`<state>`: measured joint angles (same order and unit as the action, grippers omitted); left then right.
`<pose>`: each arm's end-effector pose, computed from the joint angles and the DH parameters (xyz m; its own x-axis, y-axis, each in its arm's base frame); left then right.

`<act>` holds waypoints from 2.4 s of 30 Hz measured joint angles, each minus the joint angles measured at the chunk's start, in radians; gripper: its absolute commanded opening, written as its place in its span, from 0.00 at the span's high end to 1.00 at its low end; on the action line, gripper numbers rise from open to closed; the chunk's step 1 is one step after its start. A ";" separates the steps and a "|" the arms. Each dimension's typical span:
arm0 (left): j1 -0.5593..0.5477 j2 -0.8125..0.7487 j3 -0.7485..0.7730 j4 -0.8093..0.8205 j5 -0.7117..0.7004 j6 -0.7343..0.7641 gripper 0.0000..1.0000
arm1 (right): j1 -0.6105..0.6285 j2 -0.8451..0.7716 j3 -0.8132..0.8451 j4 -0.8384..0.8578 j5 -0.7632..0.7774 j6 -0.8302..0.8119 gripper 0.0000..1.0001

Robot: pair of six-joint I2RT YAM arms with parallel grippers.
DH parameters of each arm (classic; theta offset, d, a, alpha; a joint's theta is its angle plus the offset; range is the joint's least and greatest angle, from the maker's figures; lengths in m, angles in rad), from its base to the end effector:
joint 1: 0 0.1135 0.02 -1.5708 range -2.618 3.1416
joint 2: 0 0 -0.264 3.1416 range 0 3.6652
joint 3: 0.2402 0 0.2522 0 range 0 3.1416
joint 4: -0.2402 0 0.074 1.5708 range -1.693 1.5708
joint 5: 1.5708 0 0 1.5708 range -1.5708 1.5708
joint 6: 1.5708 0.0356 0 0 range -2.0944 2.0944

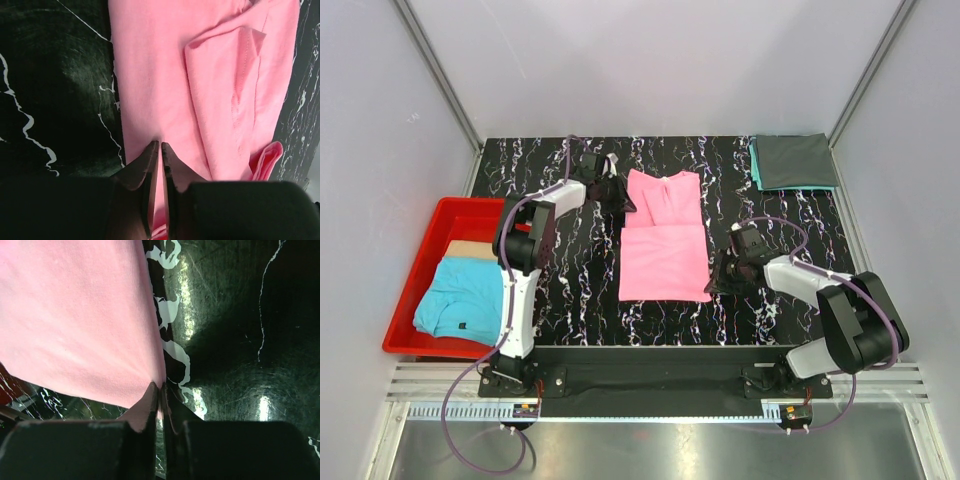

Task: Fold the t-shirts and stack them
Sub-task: Fold the tshirt

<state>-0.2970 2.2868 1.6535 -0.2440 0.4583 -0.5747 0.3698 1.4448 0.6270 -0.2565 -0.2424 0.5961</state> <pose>0.4677 -0.1596 0.1346 -0.9069 -0.2322 -0.3516 0.0476 0.7726 -0.6331 0.2298 0.0983 0.1423 -0.9353 0.2220 -0.2757 0.0817 0.8932 0.4421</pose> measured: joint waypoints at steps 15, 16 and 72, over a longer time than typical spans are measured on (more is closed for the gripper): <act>0.003 0.003 0.005 -0.008 -0.012 -0.011 0.85 | 0.000 -0.016 -0.014 0.010 0.017 0.036 1.00; 0.003 0.003 0.005 -0.008 -0.014 -0.011 0.85 | 0.000 -0.023 -0.021 0.014 0.019 0.038 1.00; -0.185 -0.975 -1.132 0.013 -0.069 -0.145 0.42 | 0.000 -0.111 -0.097 -0.023 -0.035 0.178 0.66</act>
<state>-0.4816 1.3113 0.5213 -0.2310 0.3893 -0.7200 0.3702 1.3342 0.5297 -0.2798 -0.2779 0.7738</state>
